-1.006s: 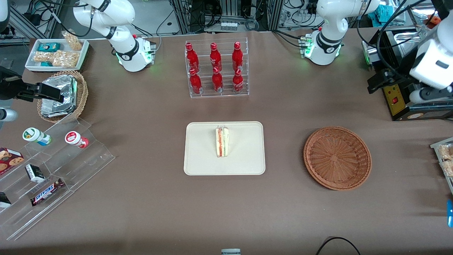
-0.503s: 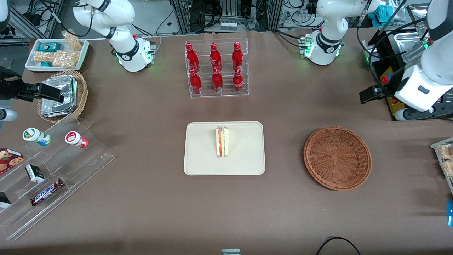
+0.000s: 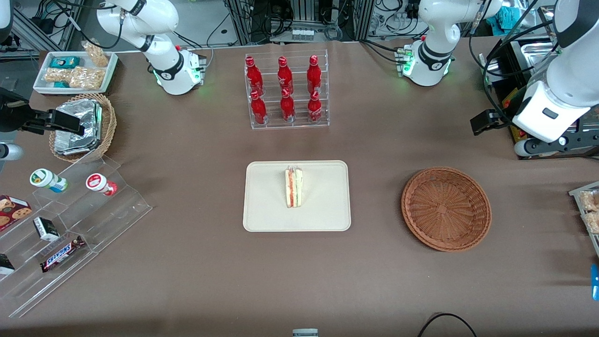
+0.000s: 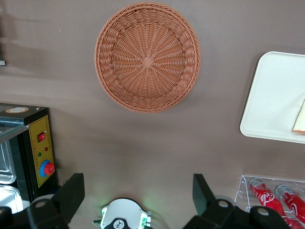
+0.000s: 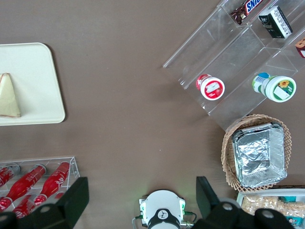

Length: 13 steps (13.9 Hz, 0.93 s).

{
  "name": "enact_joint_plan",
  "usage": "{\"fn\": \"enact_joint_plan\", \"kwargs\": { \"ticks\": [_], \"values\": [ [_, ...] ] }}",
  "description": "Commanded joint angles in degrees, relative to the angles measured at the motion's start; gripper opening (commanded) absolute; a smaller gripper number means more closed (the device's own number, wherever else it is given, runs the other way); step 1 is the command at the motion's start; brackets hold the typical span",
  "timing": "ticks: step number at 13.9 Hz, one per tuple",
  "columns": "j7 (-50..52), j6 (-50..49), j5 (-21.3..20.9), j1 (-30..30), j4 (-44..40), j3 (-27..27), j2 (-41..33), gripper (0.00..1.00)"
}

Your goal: Place sandwich from basket to tray

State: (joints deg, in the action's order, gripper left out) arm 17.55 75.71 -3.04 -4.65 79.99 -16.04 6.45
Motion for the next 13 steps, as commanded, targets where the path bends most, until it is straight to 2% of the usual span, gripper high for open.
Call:
{"fn": "enact_joint_plan", "kwargs": {
  "ticks": [1,4,13],
  "values": [
    [-0.1,-0.6,-0.2,1.0,-0.2,0.8,-1.0,1.0],
    [-0.1,-1.0,-0.2,3.3,-0.1,3.2,-1.5,1.0],
    [-0.1,-2.8,0.0,2.6,-0.2,2.9,-2.0,1.0]
  ]
}}
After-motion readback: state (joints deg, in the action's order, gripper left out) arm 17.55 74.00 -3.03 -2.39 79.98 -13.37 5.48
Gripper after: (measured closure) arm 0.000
